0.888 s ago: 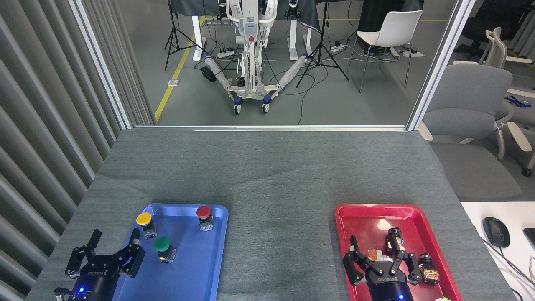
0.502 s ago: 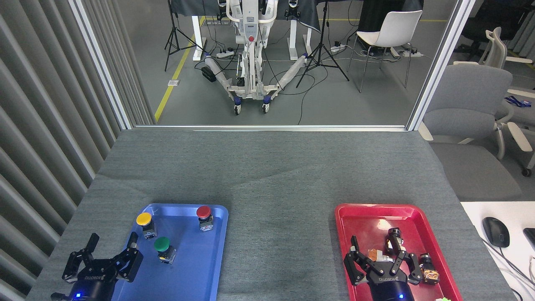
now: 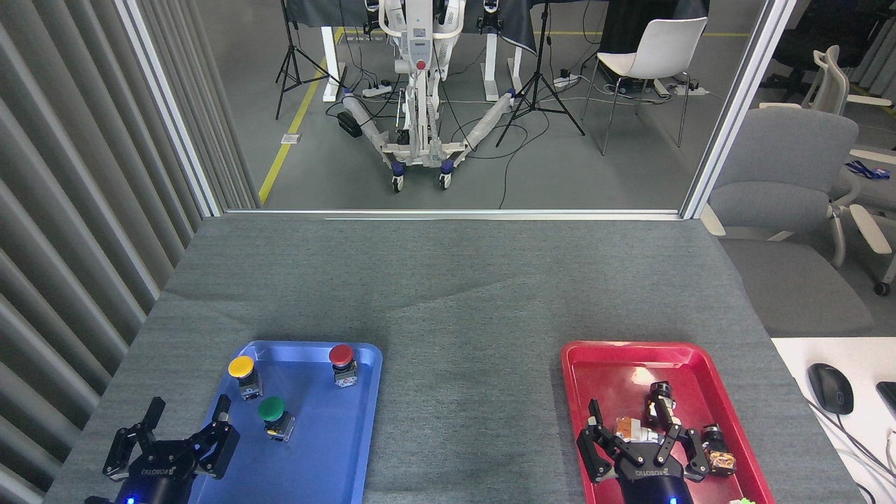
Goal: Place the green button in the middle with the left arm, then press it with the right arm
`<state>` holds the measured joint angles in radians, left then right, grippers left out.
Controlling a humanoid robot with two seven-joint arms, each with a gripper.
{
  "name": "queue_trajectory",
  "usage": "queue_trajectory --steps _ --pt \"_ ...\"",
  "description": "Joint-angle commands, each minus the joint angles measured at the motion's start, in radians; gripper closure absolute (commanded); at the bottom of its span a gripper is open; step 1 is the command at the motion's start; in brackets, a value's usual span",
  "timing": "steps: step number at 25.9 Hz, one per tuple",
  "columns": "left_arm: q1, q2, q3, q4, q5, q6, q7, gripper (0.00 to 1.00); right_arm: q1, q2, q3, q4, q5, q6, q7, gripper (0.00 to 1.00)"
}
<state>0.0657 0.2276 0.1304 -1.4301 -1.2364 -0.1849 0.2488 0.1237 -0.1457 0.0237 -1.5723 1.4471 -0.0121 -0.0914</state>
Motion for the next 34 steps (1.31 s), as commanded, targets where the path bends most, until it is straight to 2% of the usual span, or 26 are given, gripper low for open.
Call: queue_trajectory --steps 1,34 --pt "0.000 0.001 0.000 0.000 0.002 -0.001 -0.002 0.00 0.002 0.001 0.001 0.000 0.001 0.000 -0.004 0.00" --pt "-0.003 0.004 0.000 0.008 0.002 -0.001 -0.008 0.00 0.020 -0.009 -0.001 0.000 0.001 0.000 -0.002 0.00"
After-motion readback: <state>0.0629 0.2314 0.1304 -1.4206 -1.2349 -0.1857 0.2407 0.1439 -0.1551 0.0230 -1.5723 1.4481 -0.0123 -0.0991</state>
